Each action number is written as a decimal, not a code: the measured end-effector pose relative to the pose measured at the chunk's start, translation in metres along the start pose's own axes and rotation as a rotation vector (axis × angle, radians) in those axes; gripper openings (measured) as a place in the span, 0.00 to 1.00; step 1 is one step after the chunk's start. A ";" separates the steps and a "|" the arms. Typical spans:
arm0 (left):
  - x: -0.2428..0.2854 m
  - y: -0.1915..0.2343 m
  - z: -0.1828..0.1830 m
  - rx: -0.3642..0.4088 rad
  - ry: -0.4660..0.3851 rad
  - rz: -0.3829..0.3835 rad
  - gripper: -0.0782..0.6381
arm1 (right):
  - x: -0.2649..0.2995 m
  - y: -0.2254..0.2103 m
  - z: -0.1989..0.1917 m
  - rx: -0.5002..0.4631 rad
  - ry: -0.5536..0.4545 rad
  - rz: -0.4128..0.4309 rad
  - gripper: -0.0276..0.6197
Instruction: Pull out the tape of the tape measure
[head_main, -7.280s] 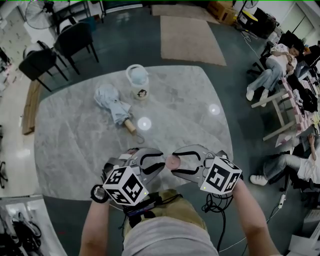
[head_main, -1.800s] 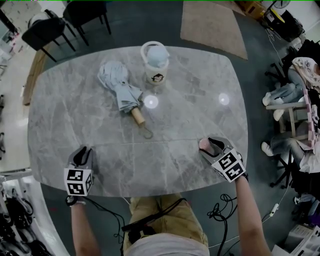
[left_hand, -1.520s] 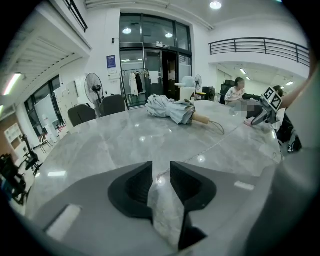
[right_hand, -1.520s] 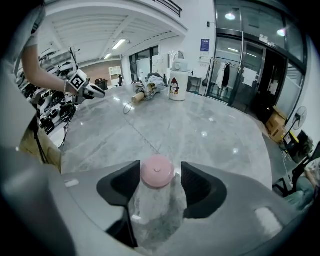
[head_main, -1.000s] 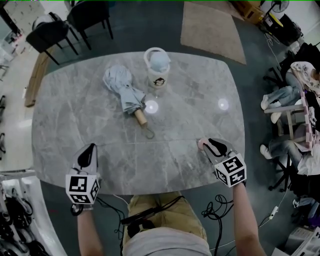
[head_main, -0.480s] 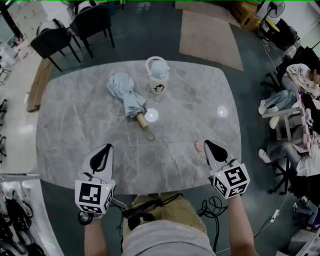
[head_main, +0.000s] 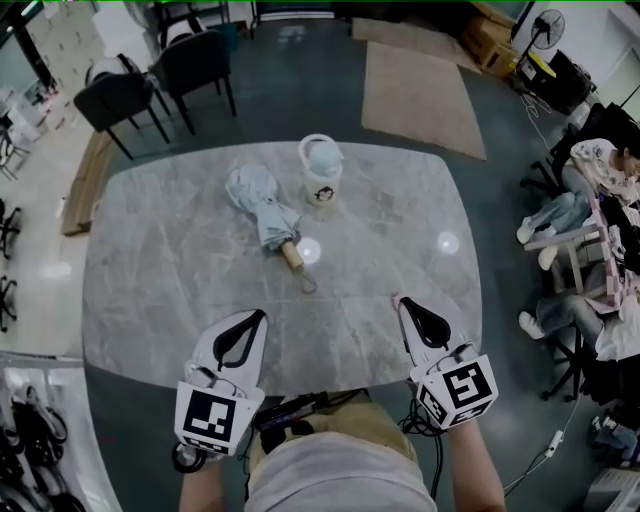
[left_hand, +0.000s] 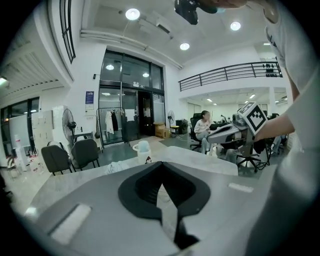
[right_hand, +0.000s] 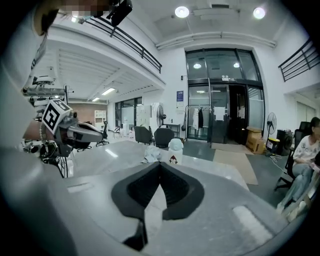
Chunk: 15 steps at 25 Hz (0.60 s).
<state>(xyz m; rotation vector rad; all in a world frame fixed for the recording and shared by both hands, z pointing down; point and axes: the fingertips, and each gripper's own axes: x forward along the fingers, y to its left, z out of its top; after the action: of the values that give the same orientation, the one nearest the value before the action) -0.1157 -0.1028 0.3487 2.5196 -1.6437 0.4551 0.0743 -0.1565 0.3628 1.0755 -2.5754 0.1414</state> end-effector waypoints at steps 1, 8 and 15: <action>-0.001 -0.004 0.002 -0.001 -0.001 -0.006 0.13 | -0.002 0.003 0.003 0.000 -0.006 0.003 0.04; -0.002 -0.023 0.007 0.000 0.000 -0.051 0.13 | -0.009 0.013 0.017 0.003 -0.035 -0.006 0.05; 0.000 -0.017 0.006 -0.008 -0.008 -0.045 0.13 | -0.008 0.013 0.019 0.007 -0.042 -0.023 0.04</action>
<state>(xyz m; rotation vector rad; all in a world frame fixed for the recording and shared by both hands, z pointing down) -0.0989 -0.0973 0.3445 2.5498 -1.5852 0.4333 0.0653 -0.1465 0.3424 1.1217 -2.6011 0.1237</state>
